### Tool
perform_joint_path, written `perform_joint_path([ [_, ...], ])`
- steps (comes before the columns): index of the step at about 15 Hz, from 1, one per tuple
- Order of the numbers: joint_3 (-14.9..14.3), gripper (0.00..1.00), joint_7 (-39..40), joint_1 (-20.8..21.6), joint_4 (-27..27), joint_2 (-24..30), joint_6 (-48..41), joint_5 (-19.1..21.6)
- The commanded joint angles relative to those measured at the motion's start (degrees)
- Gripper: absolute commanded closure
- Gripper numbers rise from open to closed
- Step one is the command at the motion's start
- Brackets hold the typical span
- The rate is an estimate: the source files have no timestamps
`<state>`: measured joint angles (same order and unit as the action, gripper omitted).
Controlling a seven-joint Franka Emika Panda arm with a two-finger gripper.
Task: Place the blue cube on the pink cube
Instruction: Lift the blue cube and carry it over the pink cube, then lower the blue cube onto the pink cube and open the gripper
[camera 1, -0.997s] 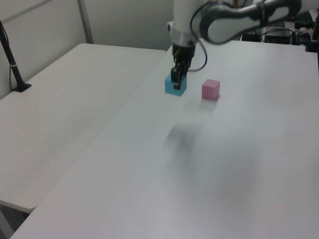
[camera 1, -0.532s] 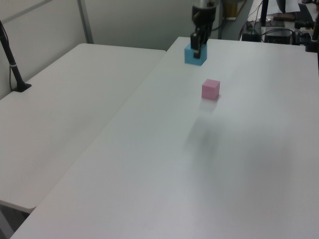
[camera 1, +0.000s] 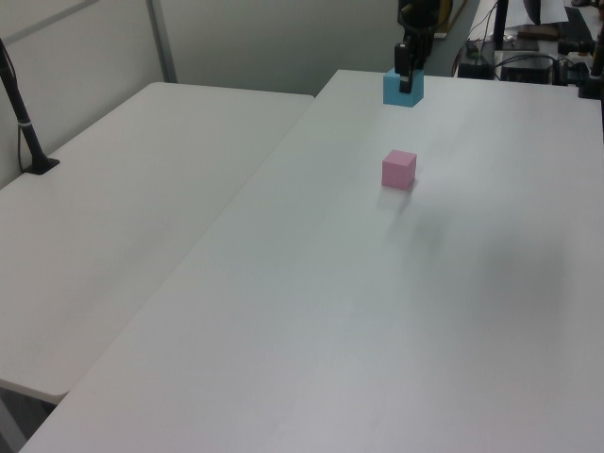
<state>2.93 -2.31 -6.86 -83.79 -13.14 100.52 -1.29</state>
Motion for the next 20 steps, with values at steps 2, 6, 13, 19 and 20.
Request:
perform_joint_path([
  [2,-1.6,0.6,1.1,0.1,-9.7,1.8,10.3,1.1],
  [6,-2.1,0.6,1.4,-0.2,-11.5,0.7,14.4,0.5],
  [13,-2.4,0.6,1.6,-1.5,-15.4,-1.4,21.8,-3.8],
  [19,-2.4,0.61,1.2,-1.6,-16.8,-3.0,24.9,-4.8],
  [20,-2.4,0.61,1.1,-1.5,-16.8,-3.1,24.9,-4.9],
])
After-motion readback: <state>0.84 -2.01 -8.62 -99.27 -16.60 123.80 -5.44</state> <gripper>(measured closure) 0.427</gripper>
